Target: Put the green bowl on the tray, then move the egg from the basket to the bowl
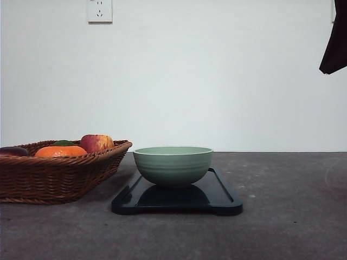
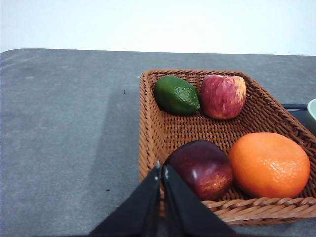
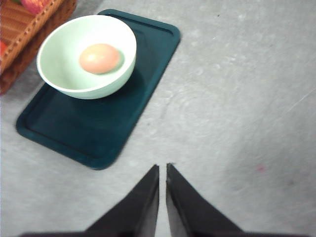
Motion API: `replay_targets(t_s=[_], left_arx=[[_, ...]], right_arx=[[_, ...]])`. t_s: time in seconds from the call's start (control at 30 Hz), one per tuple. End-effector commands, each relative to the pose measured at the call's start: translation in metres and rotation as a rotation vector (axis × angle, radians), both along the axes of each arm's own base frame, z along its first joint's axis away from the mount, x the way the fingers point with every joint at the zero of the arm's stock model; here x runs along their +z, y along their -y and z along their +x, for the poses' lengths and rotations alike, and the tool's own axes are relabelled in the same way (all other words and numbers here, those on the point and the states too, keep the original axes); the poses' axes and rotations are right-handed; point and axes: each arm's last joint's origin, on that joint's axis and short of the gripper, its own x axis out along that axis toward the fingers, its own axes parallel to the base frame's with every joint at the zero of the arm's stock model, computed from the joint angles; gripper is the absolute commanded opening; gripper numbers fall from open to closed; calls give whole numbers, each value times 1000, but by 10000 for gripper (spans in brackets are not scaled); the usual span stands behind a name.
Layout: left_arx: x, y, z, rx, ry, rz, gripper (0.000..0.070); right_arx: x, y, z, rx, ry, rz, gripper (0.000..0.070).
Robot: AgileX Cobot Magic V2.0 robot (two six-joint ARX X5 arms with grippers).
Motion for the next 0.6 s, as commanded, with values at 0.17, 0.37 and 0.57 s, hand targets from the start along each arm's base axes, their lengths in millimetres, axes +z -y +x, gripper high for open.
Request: replay_targets(t_s=[0.17,0.37,0.57], left_arx=[[-5,0,1,3,-1,1,0],[-5,0,1,3,-1,1,0],[-5,0,1,3,-1,1,0]], right_arx=[[0,14,0,1,208,-87,18],[-31,43,-9,-181,350,-52,18],[-72,60,-26,-291,441,-40,17]])
